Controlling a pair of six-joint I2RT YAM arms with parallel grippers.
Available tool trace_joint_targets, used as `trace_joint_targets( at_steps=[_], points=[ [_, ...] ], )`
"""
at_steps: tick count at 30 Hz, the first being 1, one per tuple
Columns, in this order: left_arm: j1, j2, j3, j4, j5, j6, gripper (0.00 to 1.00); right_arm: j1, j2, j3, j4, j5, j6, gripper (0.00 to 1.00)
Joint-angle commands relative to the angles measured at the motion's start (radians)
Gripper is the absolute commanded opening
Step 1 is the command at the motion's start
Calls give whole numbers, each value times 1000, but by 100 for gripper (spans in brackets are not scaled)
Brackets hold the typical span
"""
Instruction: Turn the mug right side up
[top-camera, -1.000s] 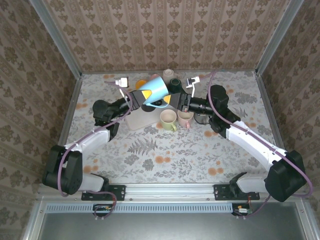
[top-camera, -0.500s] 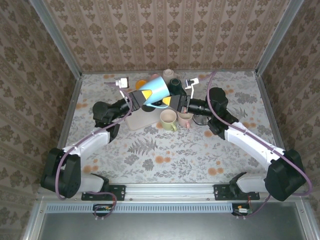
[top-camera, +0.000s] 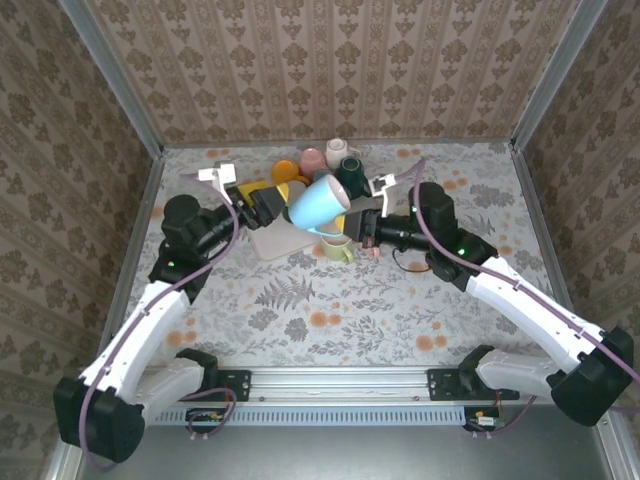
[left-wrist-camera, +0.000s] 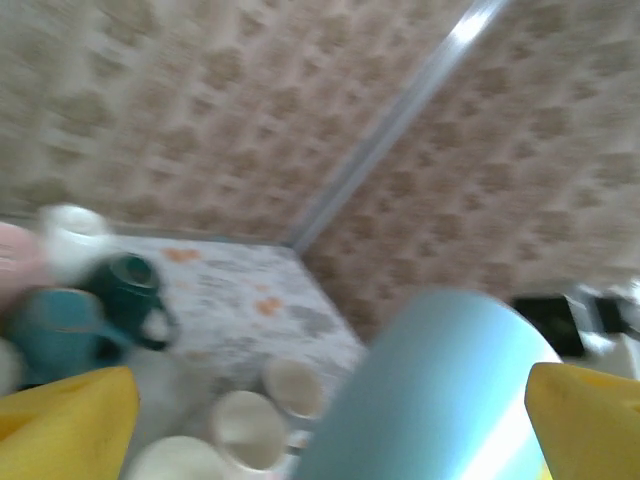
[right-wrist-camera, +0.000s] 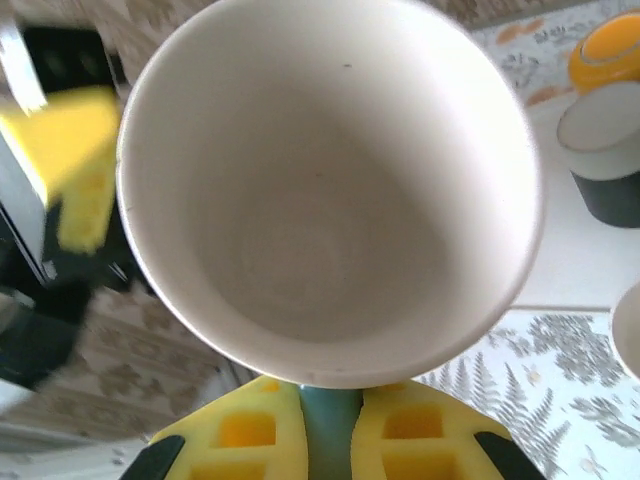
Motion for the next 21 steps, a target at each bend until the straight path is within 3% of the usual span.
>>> trace_joint_targets(
  at_steps=[1, 4, 6, 10, 21],
  points=[
    [14, -18, 107, -484, -387, 257, 100, 124, 35, 130, -234, 235, -270, 0],
    [15, -36, 134, -563, -655, 209, 100, 192, 111, 188, -327, 340, -300, 0],
    [16, -55, 119, -567, -767, 162, 100, 245, 166, 231, -382, 419, -332, 0],
    [20, -98, 73, -544, -833, 151, 100, 323, 300, 310, -475, 552, -347, 0],
    [20, -133, 17, -505, -820, 155, 100, 384, 563, 421, -523, 688, -309, 0]
  ],
)
